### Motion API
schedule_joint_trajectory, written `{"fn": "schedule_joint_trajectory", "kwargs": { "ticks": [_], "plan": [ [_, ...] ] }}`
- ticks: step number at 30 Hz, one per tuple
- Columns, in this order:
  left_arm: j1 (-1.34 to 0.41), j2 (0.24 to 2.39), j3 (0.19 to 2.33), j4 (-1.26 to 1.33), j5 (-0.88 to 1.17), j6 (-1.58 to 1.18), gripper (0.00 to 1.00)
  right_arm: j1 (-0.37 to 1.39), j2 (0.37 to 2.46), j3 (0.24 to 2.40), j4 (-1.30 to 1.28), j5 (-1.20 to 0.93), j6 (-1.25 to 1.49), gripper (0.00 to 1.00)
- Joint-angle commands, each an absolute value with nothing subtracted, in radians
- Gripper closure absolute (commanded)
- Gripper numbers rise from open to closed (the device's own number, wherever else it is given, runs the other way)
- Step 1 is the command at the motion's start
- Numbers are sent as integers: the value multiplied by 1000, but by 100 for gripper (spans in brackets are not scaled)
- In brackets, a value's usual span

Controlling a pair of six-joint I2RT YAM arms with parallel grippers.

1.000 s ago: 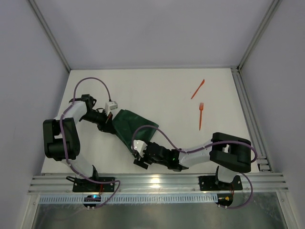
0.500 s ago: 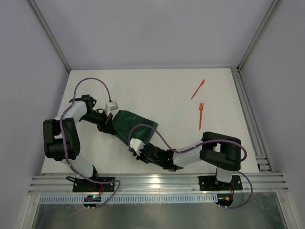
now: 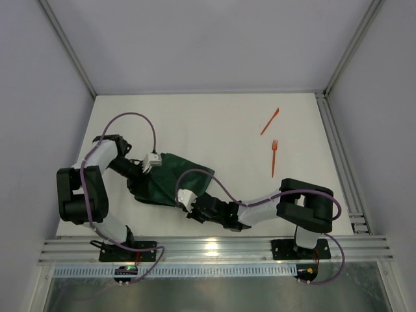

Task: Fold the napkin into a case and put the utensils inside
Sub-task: Smooth out the lower triangle-folded napkin at the center of the board.

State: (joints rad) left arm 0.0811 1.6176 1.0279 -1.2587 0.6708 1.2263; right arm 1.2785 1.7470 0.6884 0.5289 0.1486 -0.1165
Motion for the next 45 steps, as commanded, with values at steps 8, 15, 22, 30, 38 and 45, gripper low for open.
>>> {"fn": "schedule_joint_trajectory", "kwargs": {
  "ticks": [8, 15, 22, 30, 38, 45],
  "plan": [
    [109, 1790, 1362, -1435, 835, 1223, 57, 1289, 1717, 692, 526, 87, -178, 96],
    [-12, 1727, 1256, -942, 612, 749, 52, 1287, 1724, 692, 518, 78, -186, 96],
    [-138, 1815, 1322, -916, 609, 661, 52, 1289, 1723, 692, 525, 75, -181, 96],
    [-250, 1914, 1361, -867, 522, 601, 53, 1287, 1724, 686, 538, 74, -173, 96],
    [-298, 1882, 1295, -960, 491, 728, 68, 1279, 1720, 673, 552, 69, -155, 96],
    [-295, 1777, 1206, -1140, 442, 896, 74, 1275, 1717, 666, 551, 83, -137, 96]
  ]
}}
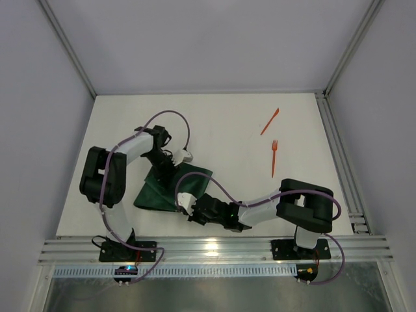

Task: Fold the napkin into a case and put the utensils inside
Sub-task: Smooth out the lower triangle-folded napkin at the center of the board.

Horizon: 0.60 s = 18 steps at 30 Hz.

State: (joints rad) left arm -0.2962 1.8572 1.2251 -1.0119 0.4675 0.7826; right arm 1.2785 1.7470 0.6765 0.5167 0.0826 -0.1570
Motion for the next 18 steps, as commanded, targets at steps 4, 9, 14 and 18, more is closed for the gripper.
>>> {"fn": "schedule_joint_trajectory", "kwargs": {
  "ticks": [4, 9, 14, 18],
  "plan": [
    [-282, 1735, 1181, -1238, 478, 955, 75, 1272, 1715, 661, 552, 90, -130, 96],
    [-264, 1658, 1193, -1365, 503, 1031, 73, 1270, 1717, 663, 548, 92, -135, 96],
    [-253, 1618, 1258, -1241, 545, 871, 62, 1270, 1718, 660, 549, 89, -153, 96],
    [-253, 1695, 1324, -979, 402, 599, 60, 1269, 1723, 667, 542, 86, -155, 96]
  ]
}}
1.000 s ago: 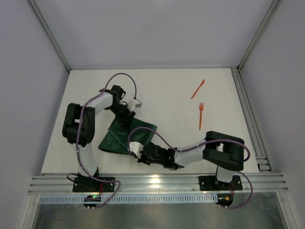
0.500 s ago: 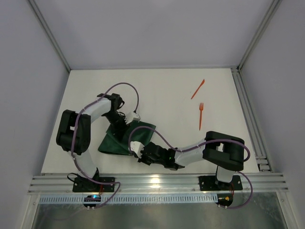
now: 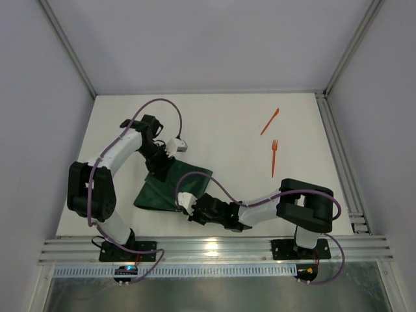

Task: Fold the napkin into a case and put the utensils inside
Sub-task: Smooth out the lower triangle-folded napkin at the center of the board.

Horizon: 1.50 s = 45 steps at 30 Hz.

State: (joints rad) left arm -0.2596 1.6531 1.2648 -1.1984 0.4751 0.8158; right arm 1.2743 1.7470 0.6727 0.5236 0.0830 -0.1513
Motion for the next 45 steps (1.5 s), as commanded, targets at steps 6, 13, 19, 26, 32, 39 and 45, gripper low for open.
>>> {"fn": "schedule_joint_trajectory", "kwargs": {
  "ticks": [6, 13, 19, 26, 32, 39, 45],
  "plan": [
    [-222, 1838, 1388, -968, 374, 537, 54, 1270, 1718, 670, 523, 92, -166, 96],
    [-221, 1891, 1338, -966, 380, 569, 54, 1270, 1723, 670, 520, 95, -160, 96],
    [-204, 1890, 1307, -954, 368, 575, 58, 1264, 1721, 666, 515, 92, -156, 96],
    [-161, 1878, 1302, -940, 402, 581, 54, 1259, 1726, 670, 514, 84, -158, 96],
    [-160, 1868, 1255, -1012, 517, 653, 81, 1238, 1718, 667, 518, 69, -129, 96],
    [-77, 1732, 1198, -1077, 702, 802, 100, 1195, 1674, 649, 526, 34, -117, 96],
    [-14, 1669, 1094, -1169, 781, 1050, 100, 1169, 1677, 663, 494, 15, -124, 96]
  ]
}}
